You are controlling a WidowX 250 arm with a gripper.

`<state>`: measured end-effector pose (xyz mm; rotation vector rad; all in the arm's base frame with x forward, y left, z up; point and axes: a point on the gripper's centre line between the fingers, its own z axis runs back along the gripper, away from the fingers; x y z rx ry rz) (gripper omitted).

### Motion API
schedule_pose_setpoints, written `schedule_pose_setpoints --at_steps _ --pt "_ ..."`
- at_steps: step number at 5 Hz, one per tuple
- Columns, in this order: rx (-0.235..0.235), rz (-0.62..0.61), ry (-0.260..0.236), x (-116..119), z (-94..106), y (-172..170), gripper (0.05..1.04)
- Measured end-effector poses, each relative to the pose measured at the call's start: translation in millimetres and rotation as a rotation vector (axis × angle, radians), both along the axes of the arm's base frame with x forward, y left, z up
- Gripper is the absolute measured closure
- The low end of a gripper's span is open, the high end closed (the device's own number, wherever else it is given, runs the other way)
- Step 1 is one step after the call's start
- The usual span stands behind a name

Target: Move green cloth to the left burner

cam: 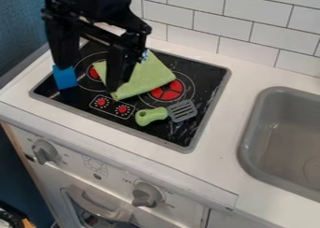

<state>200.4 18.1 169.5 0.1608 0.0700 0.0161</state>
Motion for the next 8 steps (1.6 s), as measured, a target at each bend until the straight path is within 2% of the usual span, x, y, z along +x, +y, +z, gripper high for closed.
schedule_pose_setpoints --at_steps 1,2,3,4,5,7,8 --pt "0.024 0.085 -0.050 20 -15.6 21 0.083" --pt "0.020 0.149 -0.061 45 -25.9 40 0.083" --pt "-0.027 0.249 -0.090 72 -48.1 59 0.083" --pt "-0.019 0.289 -0.103 98 -61.1 70 0.083" --pt "-0.059 0.336 -0.134 123 -81.2 72 0.083" --pt "-0.035 0.368 -0.080 149 -111.7 76 0.083" --pt "-0.031 0.401 -0.086 152 -124.9 77 0.083"
